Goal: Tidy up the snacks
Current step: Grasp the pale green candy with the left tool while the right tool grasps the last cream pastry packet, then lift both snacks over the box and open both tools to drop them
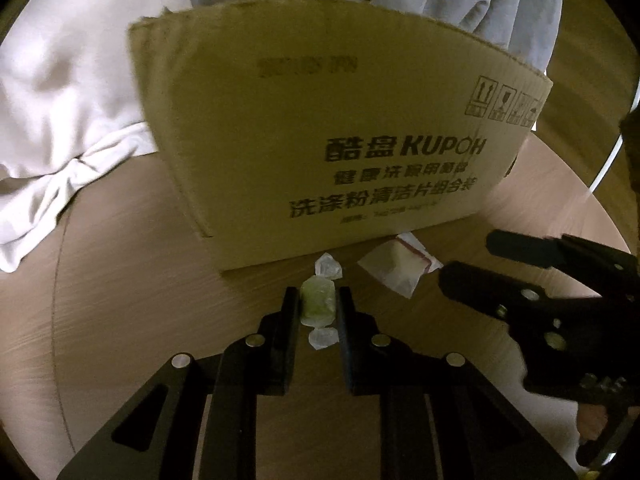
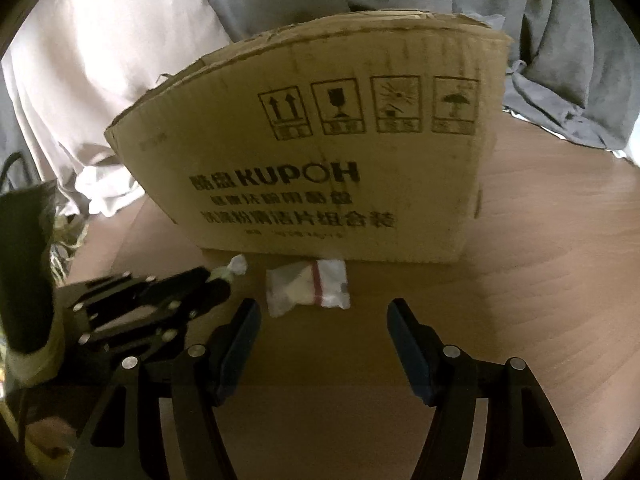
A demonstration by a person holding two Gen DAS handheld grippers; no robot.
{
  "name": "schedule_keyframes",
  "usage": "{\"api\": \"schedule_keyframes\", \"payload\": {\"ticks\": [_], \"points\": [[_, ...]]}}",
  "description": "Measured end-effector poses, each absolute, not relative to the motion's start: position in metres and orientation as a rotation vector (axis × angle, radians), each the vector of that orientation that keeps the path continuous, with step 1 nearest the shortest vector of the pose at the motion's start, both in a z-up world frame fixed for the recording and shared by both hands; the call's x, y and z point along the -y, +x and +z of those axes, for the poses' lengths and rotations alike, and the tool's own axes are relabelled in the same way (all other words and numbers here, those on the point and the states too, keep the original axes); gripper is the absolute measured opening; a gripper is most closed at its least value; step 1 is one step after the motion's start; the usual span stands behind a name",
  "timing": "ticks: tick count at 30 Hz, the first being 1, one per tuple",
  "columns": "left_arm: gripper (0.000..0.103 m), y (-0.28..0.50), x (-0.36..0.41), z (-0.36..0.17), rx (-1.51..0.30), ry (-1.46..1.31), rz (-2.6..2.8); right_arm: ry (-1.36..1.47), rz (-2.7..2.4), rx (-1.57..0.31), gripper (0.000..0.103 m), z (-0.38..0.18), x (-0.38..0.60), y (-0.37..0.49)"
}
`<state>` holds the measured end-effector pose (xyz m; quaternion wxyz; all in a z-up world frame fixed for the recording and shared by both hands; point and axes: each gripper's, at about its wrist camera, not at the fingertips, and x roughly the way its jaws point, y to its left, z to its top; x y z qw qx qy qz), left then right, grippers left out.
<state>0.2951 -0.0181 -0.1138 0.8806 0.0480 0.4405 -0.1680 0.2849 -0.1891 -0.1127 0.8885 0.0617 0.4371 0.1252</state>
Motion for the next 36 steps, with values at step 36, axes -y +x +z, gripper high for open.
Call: {"api": "schedule_keyframes", "payload": {"ticks": [36], "points": [[0.019,0.294,-0.003,-0.113,-0.901,0.026,-0.285,-0.046,0.287,-0.936,0.035,-0.141,0.136,0.313]]}}
